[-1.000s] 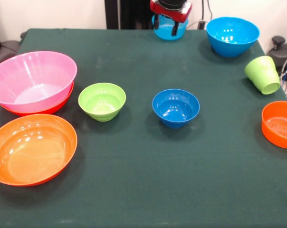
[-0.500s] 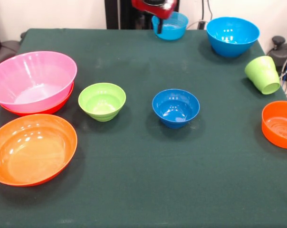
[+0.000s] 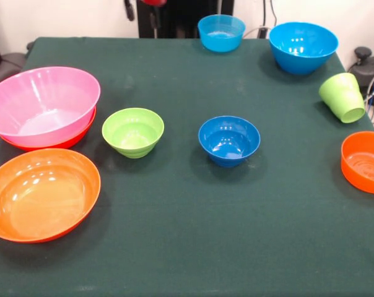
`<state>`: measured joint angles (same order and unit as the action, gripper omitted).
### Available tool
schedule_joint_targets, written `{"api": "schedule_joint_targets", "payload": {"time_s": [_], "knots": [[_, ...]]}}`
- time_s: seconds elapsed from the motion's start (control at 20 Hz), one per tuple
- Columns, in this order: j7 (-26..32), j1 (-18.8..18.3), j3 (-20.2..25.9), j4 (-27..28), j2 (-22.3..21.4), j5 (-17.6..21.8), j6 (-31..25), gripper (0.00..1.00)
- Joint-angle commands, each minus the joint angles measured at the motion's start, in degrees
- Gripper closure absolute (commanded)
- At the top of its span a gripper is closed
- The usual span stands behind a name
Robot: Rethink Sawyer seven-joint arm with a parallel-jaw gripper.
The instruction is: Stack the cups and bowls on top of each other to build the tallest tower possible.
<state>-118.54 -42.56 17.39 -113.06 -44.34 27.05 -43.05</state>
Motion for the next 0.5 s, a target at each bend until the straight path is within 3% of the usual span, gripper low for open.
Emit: {"api": "schedule_joint_targets", "payload": {"time_s": [0.05, 0.2, 0.35, 0.5], "knots": [[16.83, 0.17, 8.14, -2.16, -1.16, 4.77, -3.58, 0.0], [15.21, 1.25, 8.01, -2.81, -1.37, 4.23, -2.94, 0.0], [9.69, 4.56, 6.94, -3.8, -1.67, 3.05, -1.18, 0.0], [0.41, 10.31, 5.28, -4.89, -1.9, -0.13, 1.58, 0.0]]}}
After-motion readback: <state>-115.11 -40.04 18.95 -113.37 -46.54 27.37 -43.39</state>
